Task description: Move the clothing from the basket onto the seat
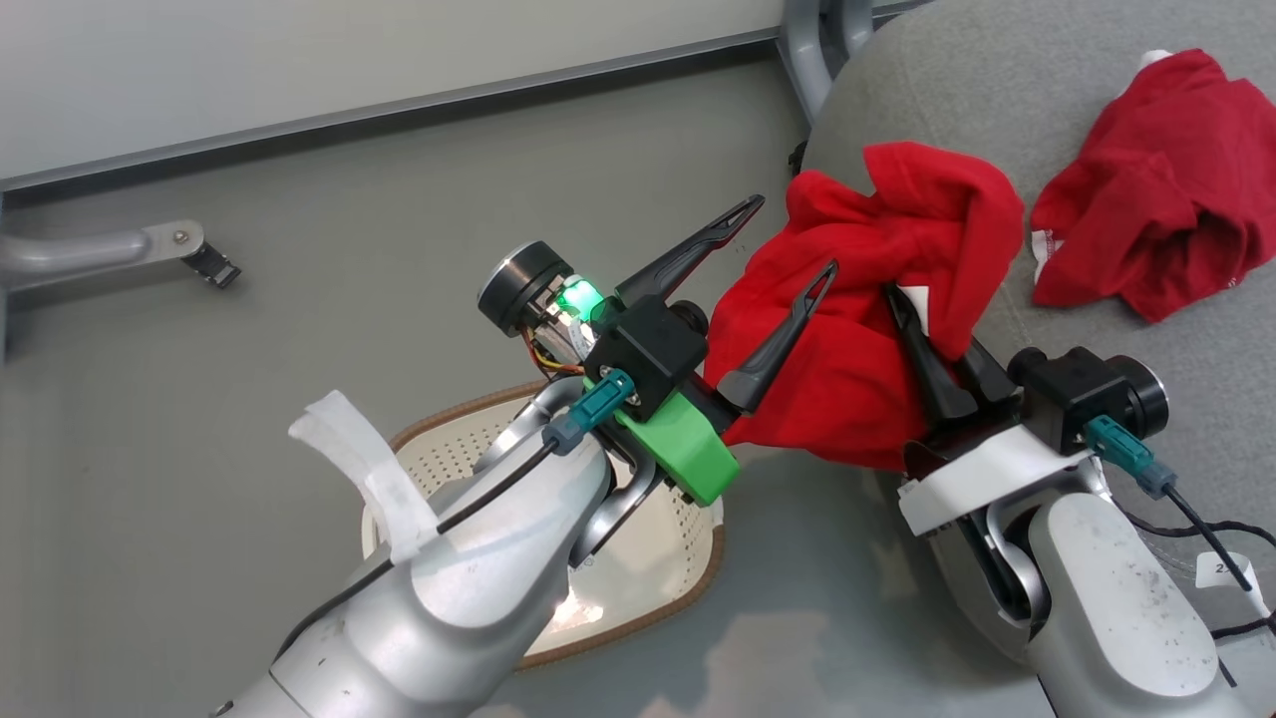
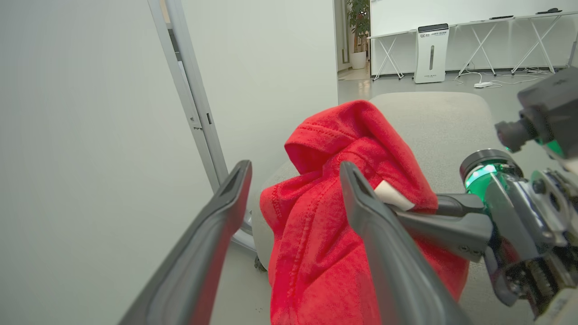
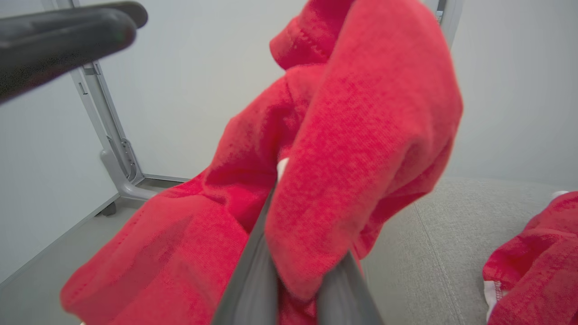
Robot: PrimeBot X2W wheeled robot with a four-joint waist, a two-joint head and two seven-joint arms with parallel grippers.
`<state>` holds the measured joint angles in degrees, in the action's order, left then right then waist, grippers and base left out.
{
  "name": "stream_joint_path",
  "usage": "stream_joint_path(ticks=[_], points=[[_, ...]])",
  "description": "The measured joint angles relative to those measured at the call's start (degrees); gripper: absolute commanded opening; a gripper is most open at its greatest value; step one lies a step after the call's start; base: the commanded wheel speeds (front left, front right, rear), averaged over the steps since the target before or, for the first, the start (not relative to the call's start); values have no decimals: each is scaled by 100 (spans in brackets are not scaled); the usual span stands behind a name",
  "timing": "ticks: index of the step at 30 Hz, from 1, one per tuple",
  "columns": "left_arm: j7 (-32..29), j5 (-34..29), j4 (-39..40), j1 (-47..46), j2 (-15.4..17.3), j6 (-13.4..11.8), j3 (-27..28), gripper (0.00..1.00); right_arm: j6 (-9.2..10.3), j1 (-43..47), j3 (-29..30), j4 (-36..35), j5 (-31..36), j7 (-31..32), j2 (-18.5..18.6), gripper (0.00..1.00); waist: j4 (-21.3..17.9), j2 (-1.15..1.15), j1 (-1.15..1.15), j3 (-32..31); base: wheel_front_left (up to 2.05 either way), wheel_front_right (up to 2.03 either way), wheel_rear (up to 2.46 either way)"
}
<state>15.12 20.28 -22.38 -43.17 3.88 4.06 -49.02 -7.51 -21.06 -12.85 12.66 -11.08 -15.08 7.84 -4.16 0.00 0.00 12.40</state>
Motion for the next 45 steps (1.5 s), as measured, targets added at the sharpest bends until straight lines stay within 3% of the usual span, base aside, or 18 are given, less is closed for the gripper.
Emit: stream_joint_path(ticks=[28, 38, 45], points=[[0, -125, -401, 29, 167, 98, -57, 100, 0, 792, 1194, -775, 66, 0, -428, 0, -1497, 0, 0, 529, 0, 0, 0], [0, -175, -412, 34, 174, 109, -25, 100, 0, 786, 1301, -1001, 111, 1, -457, 0, -1628, 0, 0, 598, 0, 0, 0], [0, -220, -399, 30, 199, 125, 24, 100, 0, 183, 1383, -1222, 158, 0, -291, 0, -1601, 0, 0, 726, 0, 0, 0]])
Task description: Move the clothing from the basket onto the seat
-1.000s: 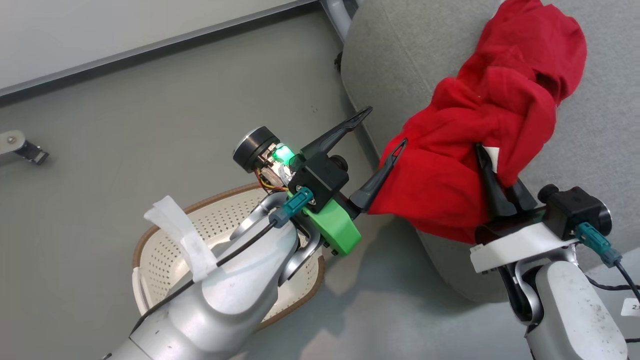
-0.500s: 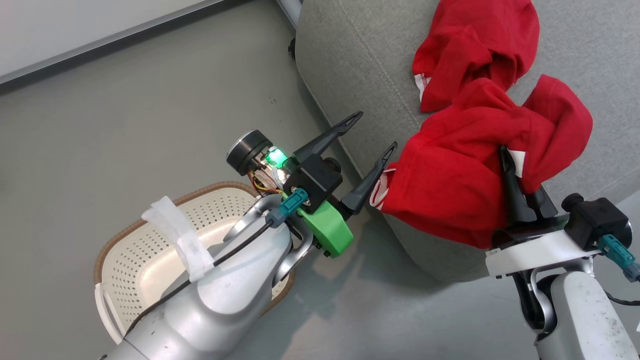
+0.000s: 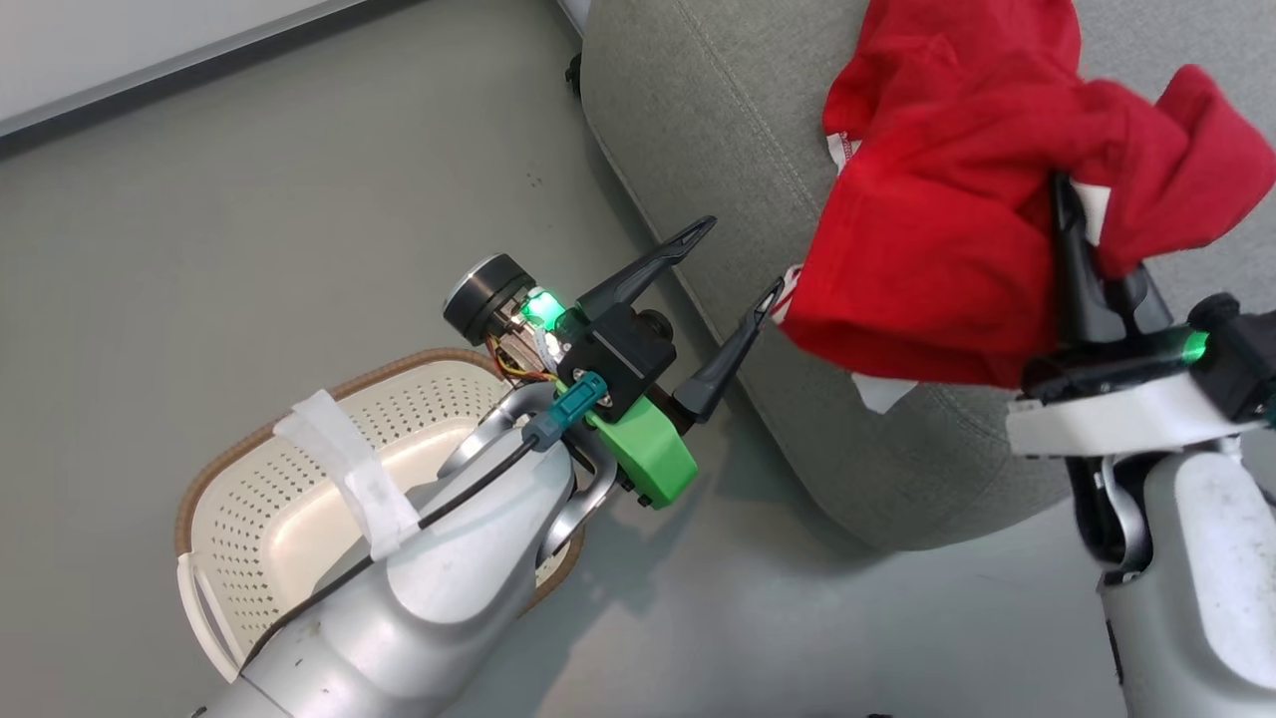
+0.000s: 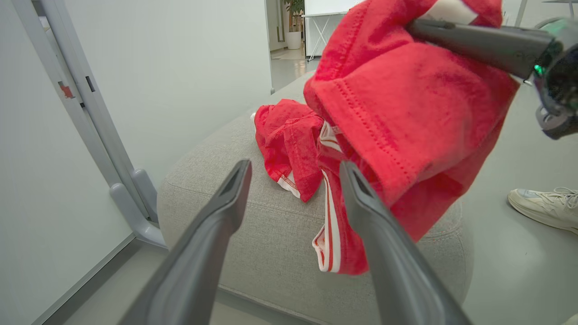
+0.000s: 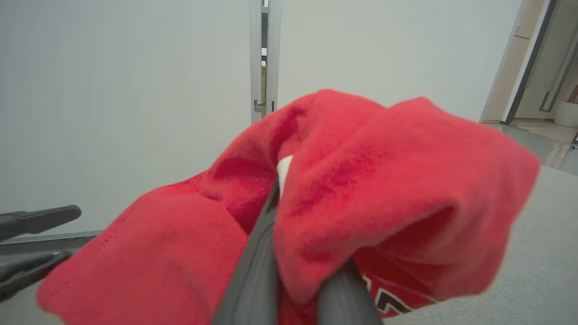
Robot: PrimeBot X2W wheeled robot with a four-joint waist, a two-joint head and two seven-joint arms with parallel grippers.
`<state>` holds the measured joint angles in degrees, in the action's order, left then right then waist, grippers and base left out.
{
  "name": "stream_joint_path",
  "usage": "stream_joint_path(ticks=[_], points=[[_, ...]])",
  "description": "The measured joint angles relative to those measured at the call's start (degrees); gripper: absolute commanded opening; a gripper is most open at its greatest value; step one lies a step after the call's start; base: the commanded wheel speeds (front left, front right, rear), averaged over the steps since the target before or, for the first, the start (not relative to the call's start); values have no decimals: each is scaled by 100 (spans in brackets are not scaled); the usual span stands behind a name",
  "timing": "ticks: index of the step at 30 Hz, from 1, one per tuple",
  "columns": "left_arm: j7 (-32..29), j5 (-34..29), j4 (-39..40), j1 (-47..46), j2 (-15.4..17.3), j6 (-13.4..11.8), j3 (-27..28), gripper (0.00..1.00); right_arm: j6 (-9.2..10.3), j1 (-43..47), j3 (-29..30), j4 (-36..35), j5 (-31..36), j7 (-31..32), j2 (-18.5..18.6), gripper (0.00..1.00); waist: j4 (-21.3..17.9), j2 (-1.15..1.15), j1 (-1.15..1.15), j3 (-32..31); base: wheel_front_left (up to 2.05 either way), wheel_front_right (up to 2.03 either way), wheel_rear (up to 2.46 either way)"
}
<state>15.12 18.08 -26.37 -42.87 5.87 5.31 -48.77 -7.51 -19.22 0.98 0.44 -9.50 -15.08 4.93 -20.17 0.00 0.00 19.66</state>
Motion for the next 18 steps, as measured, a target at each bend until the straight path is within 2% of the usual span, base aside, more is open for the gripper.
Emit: stream_joint_path(ticks=[9, 18], points=[[0, -67, 1, -224, 62, -11, 49, 100, 0, -1234, 401, -175, 62, 0, 268, 0, 123, 0, 0, 397, 0, 0, 0], [-44, -159, 10, -544, 87, -11, -5, 100, 0, -2843, 1000, 87, 94, 0, 772, 0, 297, 0, 0, 1026, 0, 0, 0]])
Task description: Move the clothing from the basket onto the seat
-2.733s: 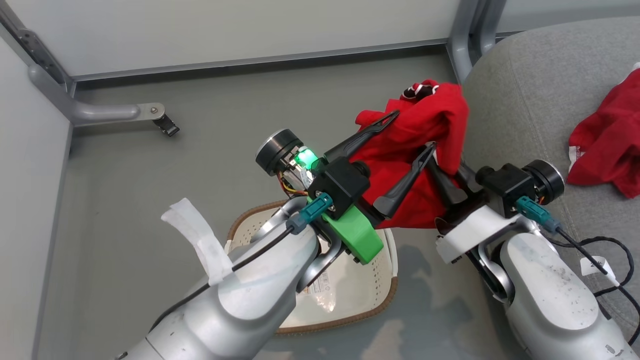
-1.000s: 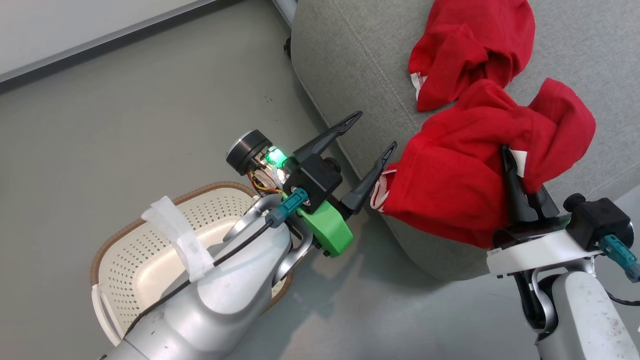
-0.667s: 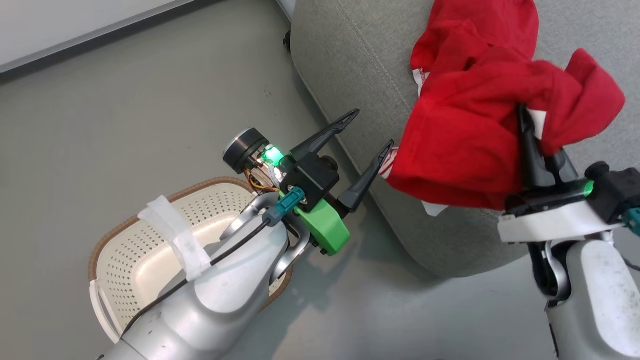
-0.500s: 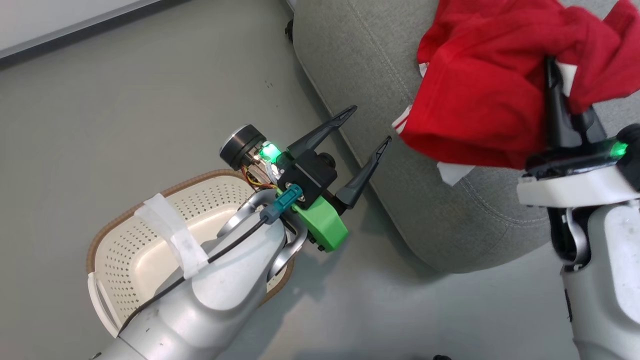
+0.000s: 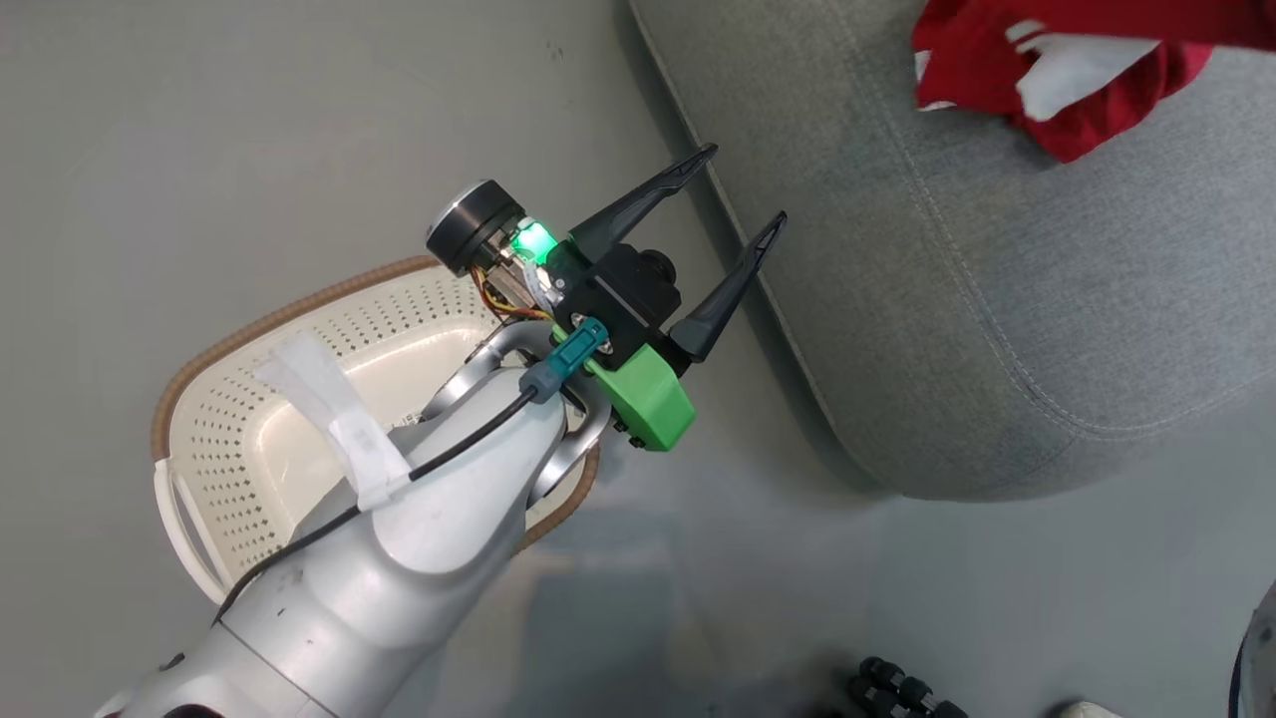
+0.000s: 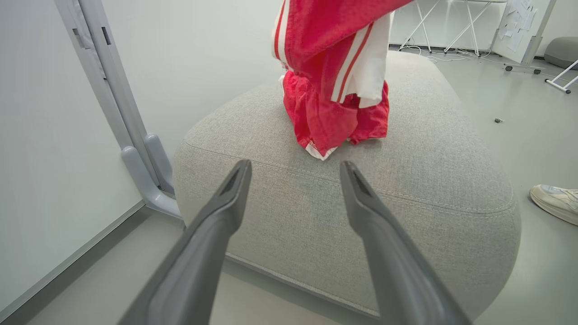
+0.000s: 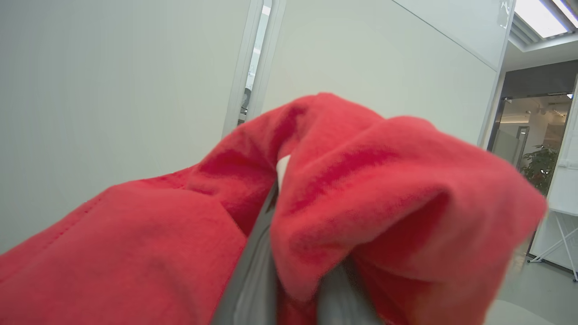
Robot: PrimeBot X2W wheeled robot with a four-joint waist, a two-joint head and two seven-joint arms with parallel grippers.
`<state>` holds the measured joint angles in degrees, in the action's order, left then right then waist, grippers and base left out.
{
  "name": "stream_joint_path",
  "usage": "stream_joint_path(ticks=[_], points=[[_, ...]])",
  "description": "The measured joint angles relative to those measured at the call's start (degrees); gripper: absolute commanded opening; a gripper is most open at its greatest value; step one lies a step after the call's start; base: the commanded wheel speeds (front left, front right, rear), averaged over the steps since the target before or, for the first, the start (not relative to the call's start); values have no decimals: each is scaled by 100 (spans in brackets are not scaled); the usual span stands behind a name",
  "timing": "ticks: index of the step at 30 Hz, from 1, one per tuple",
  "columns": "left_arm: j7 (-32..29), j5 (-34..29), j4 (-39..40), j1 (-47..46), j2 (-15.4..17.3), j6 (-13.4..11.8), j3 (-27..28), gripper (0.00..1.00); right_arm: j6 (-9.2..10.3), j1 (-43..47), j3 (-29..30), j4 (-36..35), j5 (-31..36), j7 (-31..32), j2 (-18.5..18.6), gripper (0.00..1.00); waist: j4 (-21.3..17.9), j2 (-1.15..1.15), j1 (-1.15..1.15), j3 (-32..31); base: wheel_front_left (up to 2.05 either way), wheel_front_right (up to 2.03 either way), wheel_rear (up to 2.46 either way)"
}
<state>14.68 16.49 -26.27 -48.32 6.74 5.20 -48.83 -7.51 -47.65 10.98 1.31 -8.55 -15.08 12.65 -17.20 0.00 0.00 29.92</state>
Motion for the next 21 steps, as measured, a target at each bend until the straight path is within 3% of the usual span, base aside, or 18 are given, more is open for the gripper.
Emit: stream_joint_path(ticks=[11, 21], points=[[1, -57, -3, -275, -22, -19, -74, 100, 0, -1194, 601, 1196, -67, -1, 864, 0, 252, 0, -1, 605, 0, 0, 0], [1, -58, -9, -386, -14, -51, -94, 100, 0, -1190, 814, 2672, -14, 0, 1040, 0, 361, 0, -1, 972, 0, 0, 0]])
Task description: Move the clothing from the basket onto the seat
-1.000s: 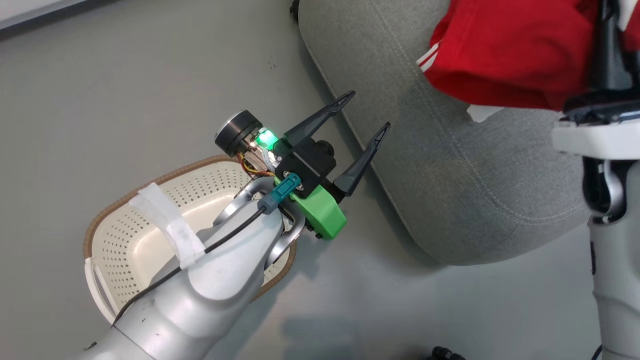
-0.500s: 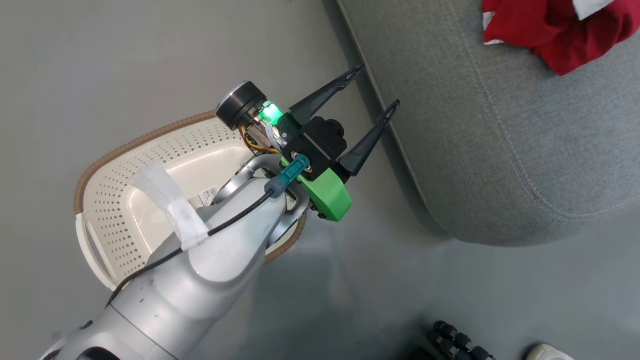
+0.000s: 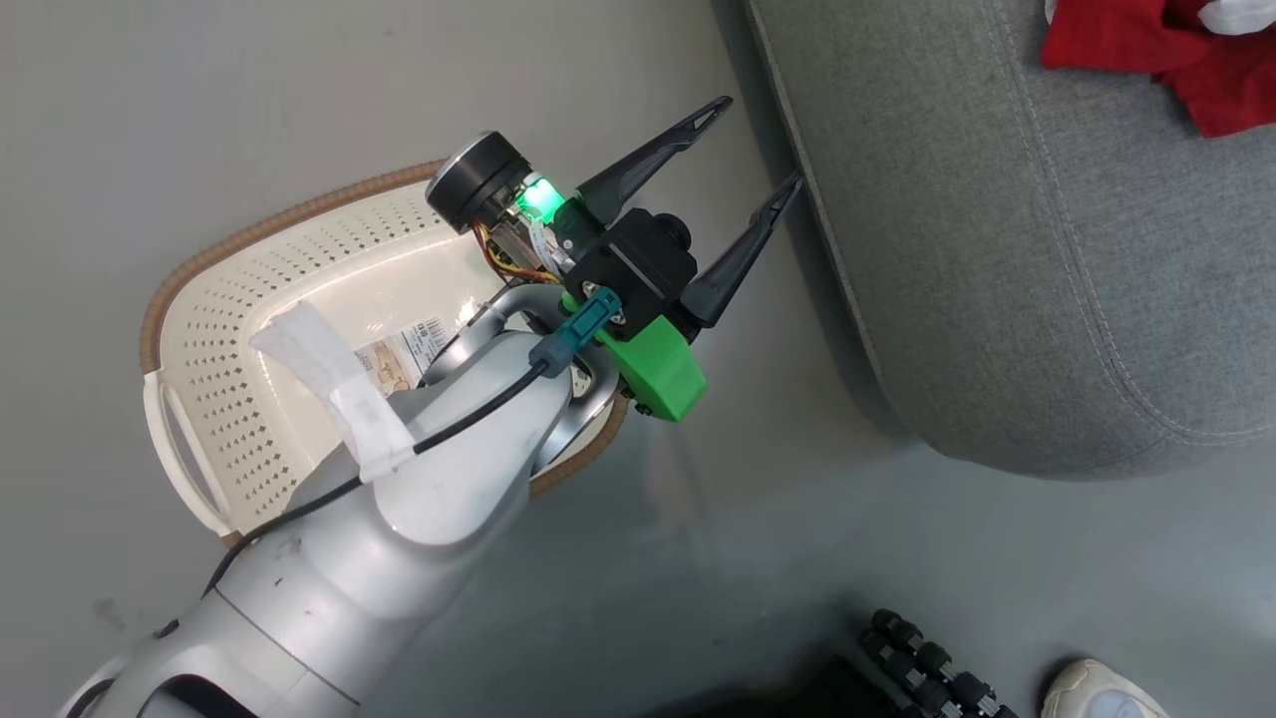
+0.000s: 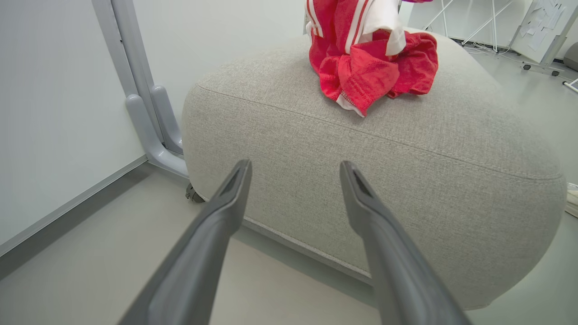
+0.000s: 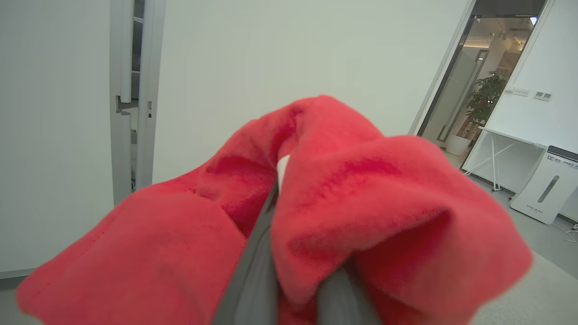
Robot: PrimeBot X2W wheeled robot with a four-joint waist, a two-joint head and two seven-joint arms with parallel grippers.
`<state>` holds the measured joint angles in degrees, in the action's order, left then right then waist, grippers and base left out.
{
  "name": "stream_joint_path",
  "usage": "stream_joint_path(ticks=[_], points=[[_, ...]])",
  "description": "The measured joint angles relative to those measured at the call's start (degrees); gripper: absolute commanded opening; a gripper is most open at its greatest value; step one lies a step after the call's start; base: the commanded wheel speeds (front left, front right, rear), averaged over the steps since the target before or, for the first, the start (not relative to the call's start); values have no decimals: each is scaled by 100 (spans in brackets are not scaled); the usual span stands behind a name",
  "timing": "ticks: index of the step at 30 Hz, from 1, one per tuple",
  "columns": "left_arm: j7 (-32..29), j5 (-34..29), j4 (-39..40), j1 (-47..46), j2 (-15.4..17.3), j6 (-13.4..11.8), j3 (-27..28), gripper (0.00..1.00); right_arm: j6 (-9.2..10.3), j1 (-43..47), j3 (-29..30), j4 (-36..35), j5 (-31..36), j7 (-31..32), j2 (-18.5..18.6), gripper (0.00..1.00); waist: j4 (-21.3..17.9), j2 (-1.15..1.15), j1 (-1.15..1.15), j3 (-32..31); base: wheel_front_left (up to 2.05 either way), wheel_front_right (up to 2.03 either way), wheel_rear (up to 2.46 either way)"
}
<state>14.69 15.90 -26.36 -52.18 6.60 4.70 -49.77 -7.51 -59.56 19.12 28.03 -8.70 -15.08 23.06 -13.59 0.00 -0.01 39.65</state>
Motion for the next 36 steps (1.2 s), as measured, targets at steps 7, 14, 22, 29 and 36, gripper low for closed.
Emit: stream_joint_path(ticks=[7, 14, 22, 29, 36], points=[[0, 0, 0, -64, 27, -14, -22, 100, 0, 119, 19, 1009, 175, 0, -7, 0, 58, 0, 0, 164, 0, 0, 0], [5, 4, -30, -81, 60, -24, -37, 100, 0, 85, 65, 1528, 242, 0, -24, 100, 104, 0, 0, 212, 0, 0, 0], [26, 87, -64, 30, 63, -69, -3, 100, 0, 604, 229, 1256, 210, -1, -65, 100, 96, 0, 1, -81, 0, 0, 0], [34, 167, 45, 381, 115, -177, 181, 100, 0, 1571, 327, 691, 86, 0, -278, 100, 91, 0, 1, -501, 0, 0, 0], [35, 244, 271, 900, 165, -296, 523, 100, 0, 2398, 107, -131, 7, -1, -587, 100, 96, 0, 1, -981, 0, 0, 0]])
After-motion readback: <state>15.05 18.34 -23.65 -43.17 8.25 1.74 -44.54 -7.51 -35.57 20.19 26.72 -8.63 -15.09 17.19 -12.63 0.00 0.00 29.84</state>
